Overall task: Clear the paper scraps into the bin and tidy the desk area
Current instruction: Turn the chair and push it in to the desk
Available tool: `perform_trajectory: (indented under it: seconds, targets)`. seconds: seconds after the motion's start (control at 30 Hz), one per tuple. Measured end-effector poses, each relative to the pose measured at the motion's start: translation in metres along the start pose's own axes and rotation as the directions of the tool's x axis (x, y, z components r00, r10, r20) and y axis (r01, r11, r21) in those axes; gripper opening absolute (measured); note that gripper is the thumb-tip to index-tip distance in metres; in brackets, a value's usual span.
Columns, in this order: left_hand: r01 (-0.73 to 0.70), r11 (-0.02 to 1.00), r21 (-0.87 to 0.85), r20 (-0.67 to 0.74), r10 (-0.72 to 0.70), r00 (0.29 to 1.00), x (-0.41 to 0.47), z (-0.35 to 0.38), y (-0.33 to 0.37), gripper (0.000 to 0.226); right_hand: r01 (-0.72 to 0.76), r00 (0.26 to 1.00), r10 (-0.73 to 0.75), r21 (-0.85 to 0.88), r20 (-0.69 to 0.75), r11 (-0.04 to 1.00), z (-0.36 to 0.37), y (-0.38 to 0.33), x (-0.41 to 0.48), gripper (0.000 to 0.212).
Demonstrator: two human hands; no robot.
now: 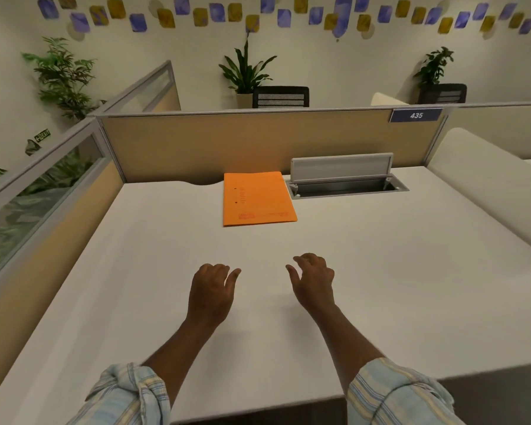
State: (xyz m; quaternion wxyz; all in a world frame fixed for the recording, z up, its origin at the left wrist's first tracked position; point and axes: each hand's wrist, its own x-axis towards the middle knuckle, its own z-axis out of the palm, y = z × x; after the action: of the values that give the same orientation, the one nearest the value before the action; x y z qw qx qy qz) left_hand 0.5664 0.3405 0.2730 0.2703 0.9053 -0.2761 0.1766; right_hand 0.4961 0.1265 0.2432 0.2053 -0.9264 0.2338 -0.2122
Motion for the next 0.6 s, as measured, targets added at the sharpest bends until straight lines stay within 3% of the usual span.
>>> perform_trajectory:
  seconds: [0.3, 0.6]
  targets:
    - [0.082, 0.989, 0.119, -0.005, -0.082, 0.997, -0.064, -0.023, 0.056, 0.042, 0.045, 0.999, -0.046, 0.036, 0.002, 0.998, -0.041, 0.031, -0.074, 0.025]
    - [0.091, 0.983, 0.16, 0.006, -0.093, 0.996, -0.149, -0.042, 0.124, 0.012, 0.094, 0.993, -0.097, 0.037, 0.062, 0.995, -0.093, 0.065, -0.157, 0.024]
